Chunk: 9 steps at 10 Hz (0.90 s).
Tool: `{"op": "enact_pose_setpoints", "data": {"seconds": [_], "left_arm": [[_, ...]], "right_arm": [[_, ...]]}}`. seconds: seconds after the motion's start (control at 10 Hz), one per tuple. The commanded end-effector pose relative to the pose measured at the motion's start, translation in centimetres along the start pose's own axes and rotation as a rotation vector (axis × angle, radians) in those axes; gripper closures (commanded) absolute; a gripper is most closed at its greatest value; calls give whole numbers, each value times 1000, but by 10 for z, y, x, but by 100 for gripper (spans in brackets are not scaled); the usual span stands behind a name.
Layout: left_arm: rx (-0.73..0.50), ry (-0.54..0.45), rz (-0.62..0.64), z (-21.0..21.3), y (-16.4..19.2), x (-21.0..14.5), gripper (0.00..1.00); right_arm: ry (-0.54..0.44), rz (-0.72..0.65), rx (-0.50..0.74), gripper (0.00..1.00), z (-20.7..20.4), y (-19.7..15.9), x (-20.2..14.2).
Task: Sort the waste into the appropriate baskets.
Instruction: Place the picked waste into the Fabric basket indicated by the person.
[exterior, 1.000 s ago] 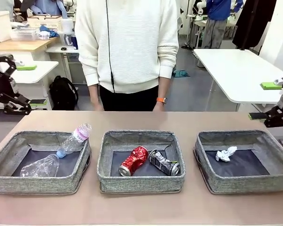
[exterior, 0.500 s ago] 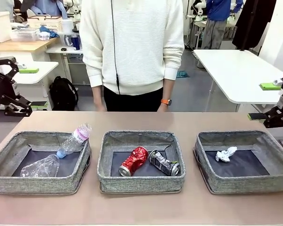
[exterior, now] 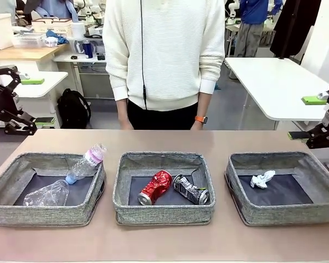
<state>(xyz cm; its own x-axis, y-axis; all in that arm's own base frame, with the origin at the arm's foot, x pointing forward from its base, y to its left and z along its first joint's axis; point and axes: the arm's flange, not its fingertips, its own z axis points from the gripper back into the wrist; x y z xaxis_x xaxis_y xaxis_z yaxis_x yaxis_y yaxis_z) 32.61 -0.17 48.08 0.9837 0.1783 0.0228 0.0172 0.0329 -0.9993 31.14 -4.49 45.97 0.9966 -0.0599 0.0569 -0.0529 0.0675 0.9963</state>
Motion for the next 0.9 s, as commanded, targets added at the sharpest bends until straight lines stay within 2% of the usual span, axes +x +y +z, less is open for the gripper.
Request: {"op": "enact_pose_setpoints", "data": {"seconds": [0.0, 0.8], "left_arm": [[-25, 4, 0, 1, -2, 0, 0], [-25, 4, 0, 1, -2, 0, 0]], "right_arm": [[-1, -18, 10, 0, 0, 6, 0], [-1, -18, 10, 0, 0, 6, 0]]}}
